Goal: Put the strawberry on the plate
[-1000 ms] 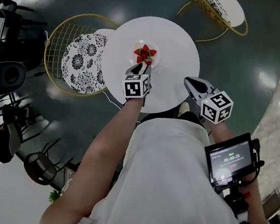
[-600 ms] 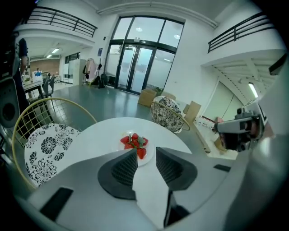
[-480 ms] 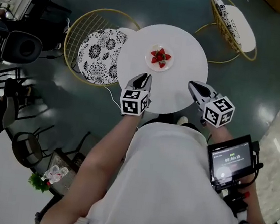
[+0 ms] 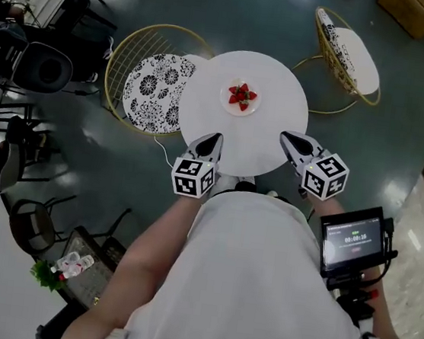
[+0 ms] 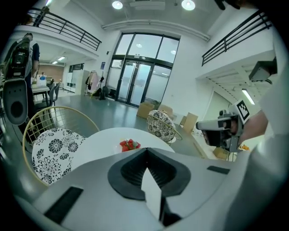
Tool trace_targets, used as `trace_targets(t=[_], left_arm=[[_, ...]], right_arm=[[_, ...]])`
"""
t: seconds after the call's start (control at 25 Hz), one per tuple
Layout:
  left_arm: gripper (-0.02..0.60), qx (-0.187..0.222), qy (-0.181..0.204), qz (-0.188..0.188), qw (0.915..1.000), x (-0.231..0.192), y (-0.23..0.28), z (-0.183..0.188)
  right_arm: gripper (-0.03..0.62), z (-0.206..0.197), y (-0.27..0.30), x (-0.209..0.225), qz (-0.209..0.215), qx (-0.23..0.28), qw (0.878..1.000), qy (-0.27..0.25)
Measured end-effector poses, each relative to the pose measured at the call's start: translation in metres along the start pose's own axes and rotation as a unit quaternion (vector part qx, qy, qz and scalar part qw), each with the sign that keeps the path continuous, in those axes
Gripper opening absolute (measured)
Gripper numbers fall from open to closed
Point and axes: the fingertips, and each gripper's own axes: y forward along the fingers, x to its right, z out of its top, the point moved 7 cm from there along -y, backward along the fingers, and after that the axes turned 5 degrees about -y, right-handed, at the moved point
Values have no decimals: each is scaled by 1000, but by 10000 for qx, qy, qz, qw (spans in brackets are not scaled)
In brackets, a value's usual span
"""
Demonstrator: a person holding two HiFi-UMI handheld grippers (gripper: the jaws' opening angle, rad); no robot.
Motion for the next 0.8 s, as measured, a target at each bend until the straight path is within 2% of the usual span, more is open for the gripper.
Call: trace_targets(t=[0.32, 0.8], left_arm=[[7, 269, 135, -343, 9990, 17, -7, 3], [7, 219, 146, -333, 9991, 23, -3, 7]], right_arm=[[6, -4, -7, -6, 53, 100, 9999, -78], [6, 0, -8, -7, 159, 99, 9998, -107]])
